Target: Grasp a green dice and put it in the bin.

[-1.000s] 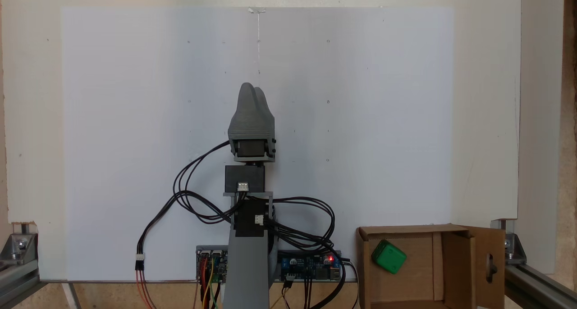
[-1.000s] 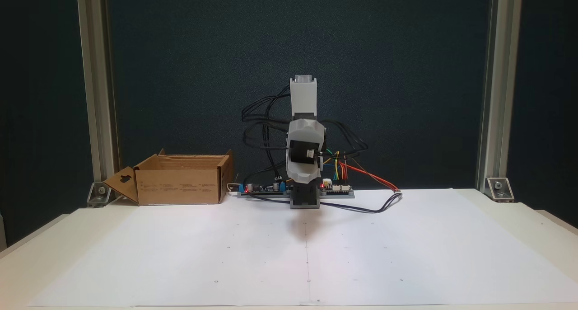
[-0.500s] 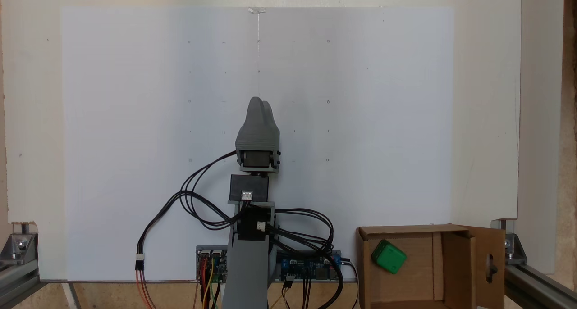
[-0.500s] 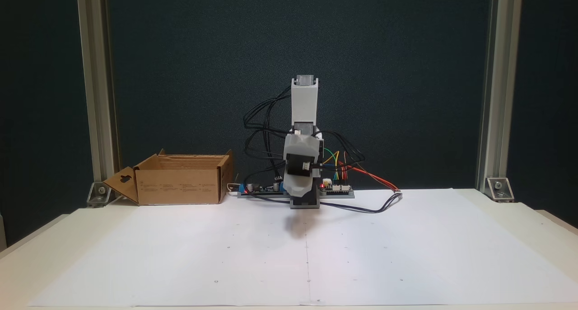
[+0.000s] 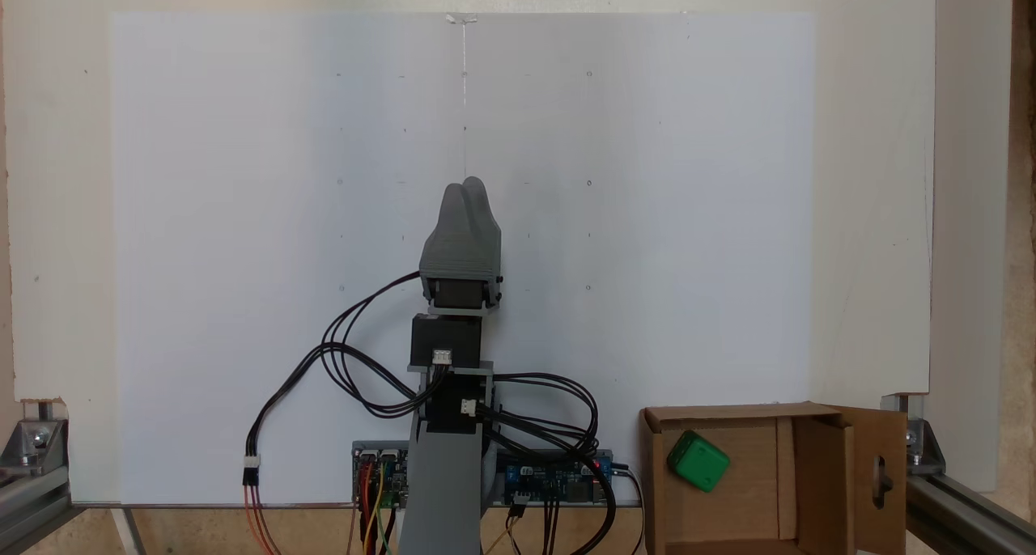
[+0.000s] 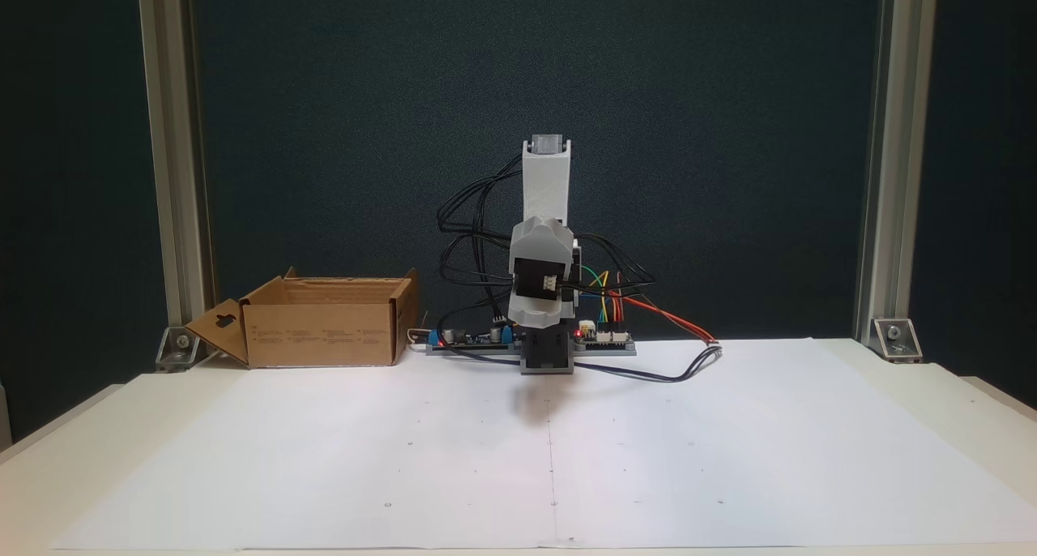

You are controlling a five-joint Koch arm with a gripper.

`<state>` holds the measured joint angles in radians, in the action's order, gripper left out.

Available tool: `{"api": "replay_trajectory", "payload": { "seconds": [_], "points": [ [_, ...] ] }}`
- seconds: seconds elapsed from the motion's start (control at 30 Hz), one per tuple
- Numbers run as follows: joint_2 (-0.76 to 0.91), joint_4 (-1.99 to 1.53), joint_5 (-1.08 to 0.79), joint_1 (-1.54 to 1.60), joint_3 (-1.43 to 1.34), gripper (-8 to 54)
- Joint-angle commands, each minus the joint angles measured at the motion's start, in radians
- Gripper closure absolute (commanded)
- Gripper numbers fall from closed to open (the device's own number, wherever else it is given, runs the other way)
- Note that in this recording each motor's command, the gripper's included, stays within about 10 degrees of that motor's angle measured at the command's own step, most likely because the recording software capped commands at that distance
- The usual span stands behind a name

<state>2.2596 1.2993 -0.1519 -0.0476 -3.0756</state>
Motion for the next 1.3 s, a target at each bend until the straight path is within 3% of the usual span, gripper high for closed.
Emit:
{"api": "replay_trajectory", "payload": {
  "seconds": [0.0,1.27],
  "points": [
    [0.107,0.069,0.040,0.003,-0.051,1.4],
    [0.107,0.094,0.041,0.052,-0.051,1.1]
  ]
}}
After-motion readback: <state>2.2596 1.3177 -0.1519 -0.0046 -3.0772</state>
